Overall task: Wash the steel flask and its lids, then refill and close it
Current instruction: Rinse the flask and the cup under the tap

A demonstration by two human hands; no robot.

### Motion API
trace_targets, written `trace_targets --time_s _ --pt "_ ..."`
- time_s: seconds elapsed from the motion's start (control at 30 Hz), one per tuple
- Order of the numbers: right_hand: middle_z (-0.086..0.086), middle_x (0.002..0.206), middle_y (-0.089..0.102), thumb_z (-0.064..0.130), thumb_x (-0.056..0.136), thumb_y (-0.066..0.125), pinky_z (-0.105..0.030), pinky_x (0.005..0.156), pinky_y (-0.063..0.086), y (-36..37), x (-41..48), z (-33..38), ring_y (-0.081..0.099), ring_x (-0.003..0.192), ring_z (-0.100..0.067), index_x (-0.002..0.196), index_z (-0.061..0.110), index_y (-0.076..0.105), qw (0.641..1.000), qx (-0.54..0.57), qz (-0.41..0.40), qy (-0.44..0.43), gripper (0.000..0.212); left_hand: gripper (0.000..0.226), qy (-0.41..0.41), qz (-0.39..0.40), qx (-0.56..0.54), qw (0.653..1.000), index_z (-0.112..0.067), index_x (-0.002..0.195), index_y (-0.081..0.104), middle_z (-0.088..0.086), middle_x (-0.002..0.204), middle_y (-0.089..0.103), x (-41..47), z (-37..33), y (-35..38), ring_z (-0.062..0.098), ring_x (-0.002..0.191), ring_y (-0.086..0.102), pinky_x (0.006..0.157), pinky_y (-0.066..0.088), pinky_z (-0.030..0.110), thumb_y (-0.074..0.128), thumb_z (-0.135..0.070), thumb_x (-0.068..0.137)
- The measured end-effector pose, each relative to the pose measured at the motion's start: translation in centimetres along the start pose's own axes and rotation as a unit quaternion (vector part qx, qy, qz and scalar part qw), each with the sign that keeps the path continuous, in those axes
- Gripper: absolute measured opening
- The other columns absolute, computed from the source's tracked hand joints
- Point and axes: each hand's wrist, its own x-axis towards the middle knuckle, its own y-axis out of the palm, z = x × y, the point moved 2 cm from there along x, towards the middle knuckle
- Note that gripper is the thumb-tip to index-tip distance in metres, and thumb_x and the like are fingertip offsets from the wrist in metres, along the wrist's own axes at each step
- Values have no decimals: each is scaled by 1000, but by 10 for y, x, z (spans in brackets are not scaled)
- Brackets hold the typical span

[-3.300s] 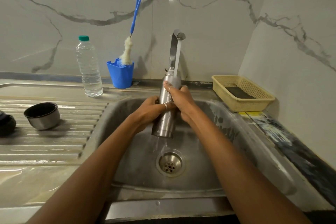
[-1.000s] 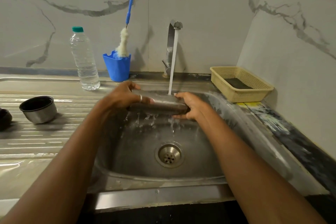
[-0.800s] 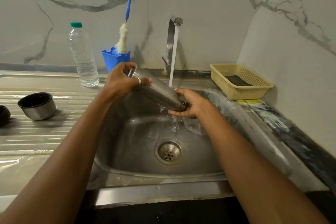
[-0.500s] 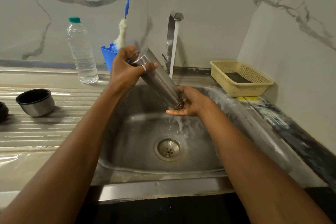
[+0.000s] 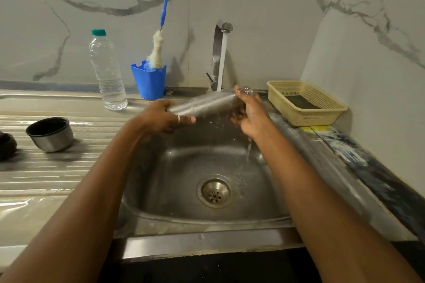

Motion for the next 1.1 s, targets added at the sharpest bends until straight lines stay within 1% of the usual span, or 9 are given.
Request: trace_targets --time_s 0.07,0.27,0.4,0.57,0.7,0.9,0.97,1.03,1.1 --pt "-11 124 62 12 80 82 -54 77 60 7 -4 3 61 112 -33 129 21 56 999 -8 31 -18 56 68 -9 59 111 992 -20 110 67 8 101 70 -2 0 15 20 87 69 69 57 32 94 -49 54" --pt "-3 114 69 17 74 87 -44 95 55 35 -17 -6 66 105 -22 116 22 59 960 -236 135 -67 50 55 -28 89 202 975 -15 111 62 6 104 68 6 8 57 20 92 66 82 57 35 91 -29 67" --pt "2 116 65 29 76 87 -38 84 56 38 -11 -8 65 103 -16 131 24 48 935 -317 125 -97 67 53 -7 77 171 982 -16 111 60 3 103 67 7 3 66 18 92 65 76 53 30 91 -26 69" --pt "8 115 66 49 76 81 -43 92 56 25 -1 -19 66 101 -14 131 27 49 906 -396 42 -146 68 37 53 12 -46 997 -10 126 60 5 106 73 20 -15 51 18 94 72 78 59 30 72 -15 91" --pt "4 118 65 52 79 78 -43 92 56 21 4 -26 65 100 -18 133 29 46 897 -422 49 -125 67 43 69 -23 -46 996 -9 138 54 5 128 64 40 -35 39 20 113 63 96 55 39 58 -2 96" --pt "2 113 68 36 81 82 -45 93 56 21 5 -32 69 99 -18 126 24 48 895 -414 125 -111 58 44 57 -92 -27 994 -5 147 46 11 143 54 82 -63 42 25 129 53 112 44 44 48 -14 103" --pt "2 112 66 28 81 82 -42 93 56 16 3 -34 68 100 -17 125 23 44 896 -408 141 -104 59 41 55 -74 -40 995 -3 142 51 11 136 57 91 -69 47 23 124 54 111 44 41 46 -8 102" --pt "3 112 65 24 80 84 -38 93 55 12 3 -34 66 101 -14 125 24 43 890 -419 152 -100 61 29 62 -49 -40 996 -2 120 63 11 114 63 94 -74 49 23 108 57 93 51 30 43 1 100" --pt "3 112 65 20 79 83 -37 91 55 8 2 -32 65 100 -14 127 22 43 882 -432 163 -96 63 25 67 -49 -52 995 -2 102 66 15 104 65 98 -73 48 28 101 59 82 55 34 42 5 99"
